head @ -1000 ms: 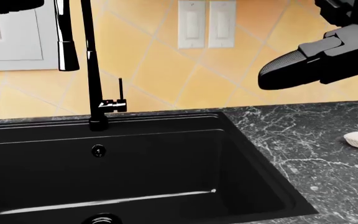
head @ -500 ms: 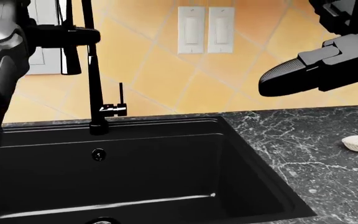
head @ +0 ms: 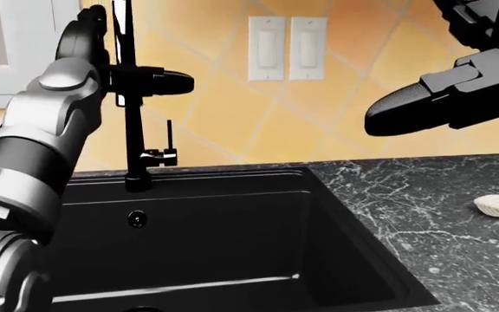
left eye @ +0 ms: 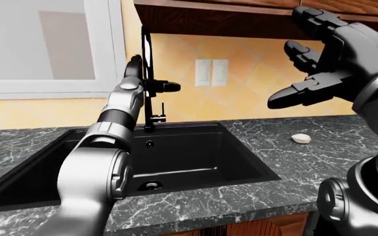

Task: Turn the sink spout to the right.

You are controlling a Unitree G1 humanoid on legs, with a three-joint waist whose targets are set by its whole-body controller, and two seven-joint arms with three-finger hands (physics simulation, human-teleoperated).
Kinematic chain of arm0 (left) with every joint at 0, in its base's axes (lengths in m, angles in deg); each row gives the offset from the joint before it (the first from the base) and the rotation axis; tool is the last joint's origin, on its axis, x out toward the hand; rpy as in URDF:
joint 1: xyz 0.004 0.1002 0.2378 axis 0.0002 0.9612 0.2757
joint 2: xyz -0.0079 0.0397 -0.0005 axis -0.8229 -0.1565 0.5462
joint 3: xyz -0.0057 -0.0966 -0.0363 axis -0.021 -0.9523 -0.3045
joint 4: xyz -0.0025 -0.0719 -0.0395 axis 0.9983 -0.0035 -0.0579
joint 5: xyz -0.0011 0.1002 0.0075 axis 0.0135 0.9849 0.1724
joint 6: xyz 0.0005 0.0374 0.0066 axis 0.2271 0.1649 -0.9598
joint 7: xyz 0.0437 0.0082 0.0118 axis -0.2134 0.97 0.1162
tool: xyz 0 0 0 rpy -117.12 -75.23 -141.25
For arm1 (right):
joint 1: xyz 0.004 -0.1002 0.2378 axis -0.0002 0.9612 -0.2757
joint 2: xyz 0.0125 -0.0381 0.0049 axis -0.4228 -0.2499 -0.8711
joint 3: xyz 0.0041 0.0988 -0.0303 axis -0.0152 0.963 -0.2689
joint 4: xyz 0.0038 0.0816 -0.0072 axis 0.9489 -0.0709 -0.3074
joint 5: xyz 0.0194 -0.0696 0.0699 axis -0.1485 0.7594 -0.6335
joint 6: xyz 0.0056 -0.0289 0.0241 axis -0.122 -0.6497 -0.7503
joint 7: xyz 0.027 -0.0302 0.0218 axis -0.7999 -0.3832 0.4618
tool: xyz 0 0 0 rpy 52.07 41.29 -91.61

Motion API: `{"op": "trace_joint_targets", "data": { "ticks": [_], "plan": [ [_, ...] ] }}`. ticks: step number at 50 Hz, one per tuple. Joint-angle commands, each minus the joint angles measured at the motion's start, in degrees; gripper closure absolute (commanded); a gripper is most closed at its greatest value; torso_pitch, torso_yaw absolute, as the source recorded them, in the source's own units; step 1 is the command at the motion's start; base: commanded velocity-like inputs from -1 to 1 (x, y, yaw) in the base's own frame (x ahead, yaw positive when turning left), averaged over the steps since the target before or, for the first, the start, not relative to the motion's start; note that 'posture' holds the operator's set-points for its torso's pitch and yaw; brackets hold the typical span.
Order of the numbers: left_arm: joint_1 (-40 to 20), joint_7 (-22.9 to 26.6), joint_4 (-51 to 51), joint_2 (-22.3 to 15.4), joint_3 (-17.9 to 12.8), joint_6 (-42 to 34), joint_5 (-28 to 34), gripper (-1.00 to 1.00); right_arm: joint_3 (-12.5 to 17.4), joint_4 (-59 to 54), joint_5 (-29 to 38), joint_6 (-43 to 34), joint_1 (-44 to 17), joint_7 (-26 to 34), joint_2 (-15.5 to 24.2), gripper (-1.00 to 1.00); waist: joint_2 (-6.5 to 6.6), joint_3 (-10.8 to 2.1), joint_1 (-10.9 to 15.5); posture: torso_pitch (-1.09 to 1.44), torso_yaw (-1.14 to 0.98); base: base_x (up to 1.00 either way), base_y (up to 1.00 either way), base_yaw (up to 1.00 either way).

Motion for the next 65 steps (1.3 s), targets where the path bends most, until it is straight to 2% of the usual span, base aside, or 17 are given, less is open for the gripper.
{"op": "trace_joint_targets", "data": {
  "ticks": [1, 18, 42, 57, 65],
  "plan": [
    [-2.6, 0.0, 2.4, 0.0, 0.1, 1.6, -0.1, -1.0, 0.4, -0.1, 0.4, 1.2, -1.6, -0.3, 0.4, -1.0, -0.04, 0.23, 0.0, -0.85, 0.0, 0.0, 0.0, 0.0],
    [-4.8, -0.8, 2.1, 3.8, 1.1, 1.0, 0.2, -1.0, 0.7, 0.5, 0.1, 0.8, -1.5, -0.2, 0.4, -1.0, -0.35, 0.14, -0.2, -0.85, 0.0, 0.0, 0.0, 0.0],
    [-4.0, -3.4, 0.9, 10.8, 1.8, 2.0, 1.4, -1.0, 2.4, 2.1, -0.4, -0.8, -1.2, 0.9, 1.9, -1.0, -0.94, 0.04, -0.2, -0.85, 0.0, 0.0, 0.0, 0.0],
    [-4.4, -5.2, 0.3, 14.1, 2.4, 1.4, 2.9, -1.0, 4.4, 3.2, -1.2, -0.8, 0.5, 1.3, 2.6, -1.0, -1.25, -0.03, -0.2, -0.85, 0.0, 0.0, 0.0, 0.0],
    [-4.2, -6.3, -0.1, 17.6, 2.6, 1.6, 3.7, -1.0, 5.9, 4.2, -2.5, -0.8, 1.9, 1.2, 3.1, -1.0, -1.72, -0.17, -0.1, -0.85, 0.0, 0.0, 0.0, 0.0]
  ]
}}
